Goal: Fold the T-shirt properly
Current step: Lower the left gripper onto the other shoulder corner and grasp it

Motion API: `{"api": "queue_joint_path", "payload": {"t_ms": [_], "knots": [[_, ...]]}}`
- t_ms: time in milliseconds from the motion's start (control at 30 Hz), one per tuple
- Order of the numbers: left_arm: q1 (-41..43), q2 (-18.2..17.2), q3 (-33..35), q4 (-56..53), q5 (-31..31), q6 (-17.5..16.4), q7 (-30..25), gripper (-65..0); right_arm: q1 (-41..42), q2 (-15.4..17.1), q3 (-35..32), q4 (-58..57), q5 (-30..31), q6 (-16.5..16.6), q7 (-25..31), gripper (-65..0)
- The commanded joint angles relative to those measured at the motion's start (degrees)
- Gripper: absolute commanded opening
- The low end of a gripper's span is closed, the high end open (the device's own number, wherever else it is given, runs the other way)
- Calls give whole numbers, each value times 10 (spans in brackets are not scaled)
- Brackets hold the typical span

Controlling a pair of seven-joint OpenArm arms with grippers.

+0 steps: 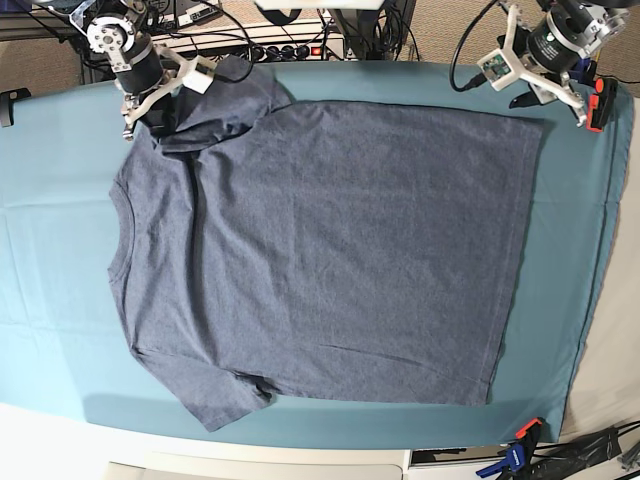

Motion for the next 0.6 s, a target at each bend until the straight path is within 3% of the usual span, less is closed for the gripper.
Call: {"api": "queue_joint_path", "payload": {"t_ms": [0,233,333,467,567], "knots": [[5,-10,-1,0,2,4,-13,-432,-2,8,6,8,-3,-10,0,-650],[2,-32,22,-63,92,16,-60,-432,-2,8,6,8,-3,-10,2,-650],[1,-60,77,-90,180,97,-59,-433,-2,8,6,8,-3,-10,2,-650],[-10,-92,169,-120,302,248,-41,-433,-2,8,6,8,-3,-10,3,-650],[-42,-101,226,-147,339,297,-33,-433,-2,8,6,8,-3,-10,2,-650]]}}
